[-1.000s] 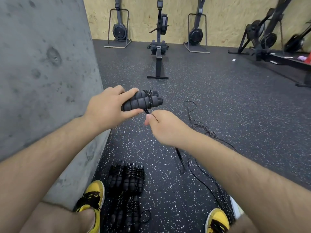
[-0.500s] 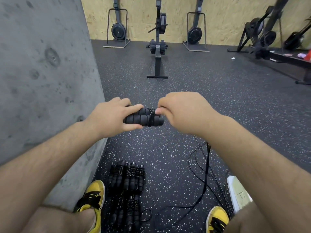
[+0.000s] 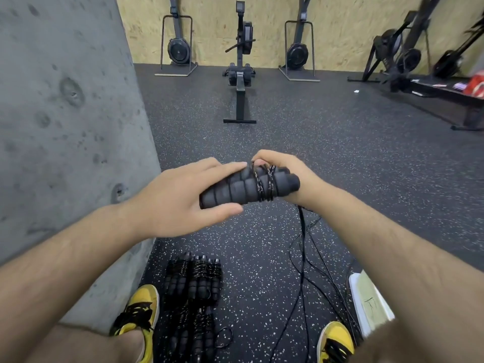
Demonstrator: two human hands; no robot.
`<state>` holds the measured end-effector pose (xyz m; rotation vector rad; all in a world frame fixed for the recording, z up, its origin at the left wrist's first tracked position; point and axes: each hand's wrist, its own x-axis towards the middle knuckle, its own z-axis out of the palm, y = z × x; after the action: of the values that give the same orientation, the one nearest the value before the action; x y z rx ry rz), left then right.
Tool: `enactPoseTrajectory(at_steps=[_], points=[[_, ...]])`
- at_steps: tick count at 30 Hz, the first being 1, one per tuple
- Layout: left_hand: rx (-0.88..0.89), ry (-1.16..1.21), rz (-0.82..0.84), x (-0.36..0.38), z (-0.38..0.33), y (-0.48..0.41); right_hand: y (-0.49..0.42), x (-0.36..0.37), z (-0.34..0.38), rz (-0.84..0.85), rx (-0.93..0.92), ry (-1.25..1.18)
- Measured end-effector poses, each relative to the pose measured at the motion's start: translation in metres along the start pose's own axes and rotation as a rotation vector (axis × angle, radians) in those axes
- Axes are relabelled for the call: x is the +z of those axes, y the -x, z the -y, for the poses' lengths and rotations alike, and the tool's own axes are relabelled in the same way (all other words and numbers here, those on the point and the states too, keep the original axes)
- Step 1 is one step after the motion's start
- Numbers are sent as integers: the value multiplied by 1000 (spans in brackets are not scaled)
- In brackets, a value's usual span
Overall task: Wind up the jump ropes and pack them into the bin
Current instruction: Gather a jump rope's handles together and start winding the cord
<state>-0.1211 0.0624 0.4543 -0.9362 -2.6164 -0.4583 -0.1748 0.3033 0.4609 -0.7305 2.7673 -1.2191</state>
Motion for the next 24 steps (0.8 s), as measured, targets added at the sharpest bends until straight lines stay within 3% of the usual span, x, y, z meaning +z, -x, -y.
enactPoseTrajectory(at_steps=[3,8,12,16,20,24], points=[[-37,-2,-60,-3,5,-4,2,16,4,12,127,8],[-144,-102,-86,-2,26,-10,5,44,25,62,125,-38],[-205,-159,-82,1,41,-13,9,46,36,55,141,44],[-256,-220,-43,4,52,-13,15,45,45,151,212,137],[-302,-299,9,7,63,-10,26,41,59,228,151,157],[-265,-335,43,11,64,-8,32,30,68,62,-11,434]])
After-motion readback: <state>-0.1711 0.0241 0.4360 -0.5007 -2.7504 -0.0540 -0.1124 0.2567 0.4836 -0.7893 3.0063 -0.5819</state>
